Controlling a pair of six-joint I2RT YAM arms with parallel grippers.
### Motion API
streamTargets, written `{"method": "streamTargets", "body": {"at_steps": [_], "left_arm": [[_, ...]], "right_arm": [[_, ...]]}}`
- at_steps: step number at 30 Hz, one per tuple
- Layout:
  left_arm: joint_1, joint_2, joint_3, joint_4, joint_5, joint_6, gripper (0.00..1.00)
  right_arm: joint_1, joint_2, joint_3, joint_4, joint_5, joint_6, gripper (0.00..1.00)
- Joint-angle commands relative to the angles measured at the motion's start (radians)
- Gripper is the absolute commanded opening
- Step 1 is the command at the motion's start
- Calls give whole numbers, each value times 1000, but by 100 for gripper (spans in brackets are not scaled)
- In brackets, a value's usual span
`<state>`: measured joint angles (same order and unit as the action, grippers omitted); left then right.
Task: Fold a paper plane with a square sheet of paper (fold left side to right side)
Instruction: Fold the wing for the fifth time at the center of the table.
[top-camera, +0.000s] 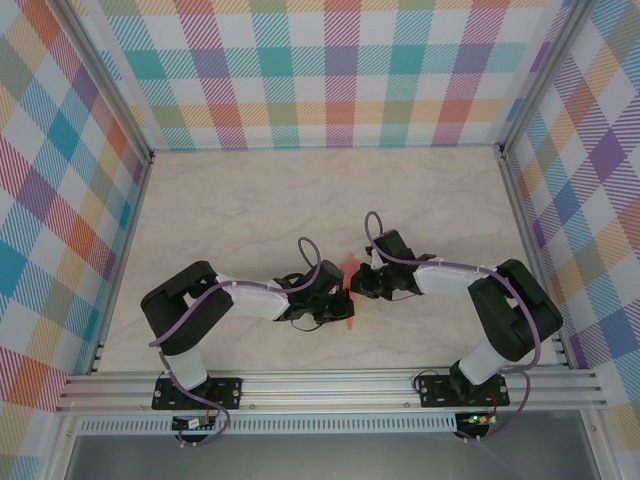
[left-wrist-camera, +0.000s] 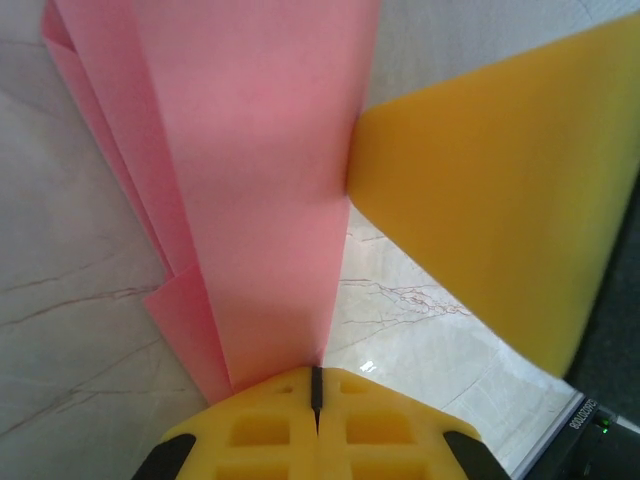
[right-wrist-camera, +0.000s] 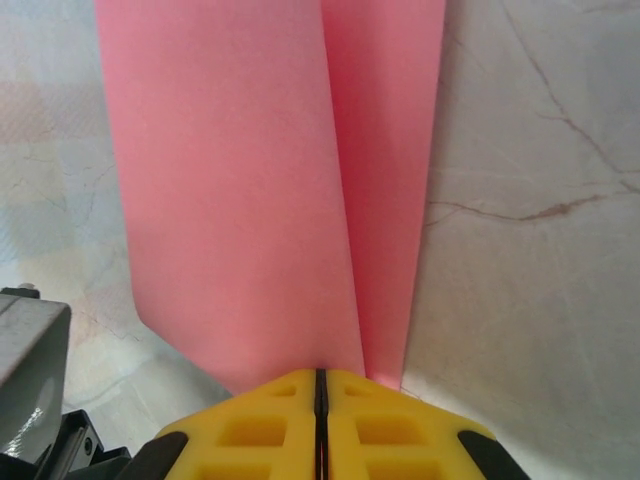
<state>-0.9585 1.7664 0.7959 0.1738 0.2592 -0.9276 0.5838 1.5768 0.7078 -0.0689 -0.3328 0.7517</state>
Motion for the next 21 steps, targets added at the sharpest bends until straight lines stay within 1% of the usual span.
{"method": "streamTargets", "body": {"at_steps": [1,10,21], "left_arm": [[-22,48,-14,-125,-18,3,0],[-23,53,-14,-126,-17,3,0],[-23,56,-13,-128,-12,2,0]], "right_arm": [[6,11,28,0,0,-2,9],[7,21,30,-8,33,-11,10],[6,53,63,-79,102,-31,10]]}}
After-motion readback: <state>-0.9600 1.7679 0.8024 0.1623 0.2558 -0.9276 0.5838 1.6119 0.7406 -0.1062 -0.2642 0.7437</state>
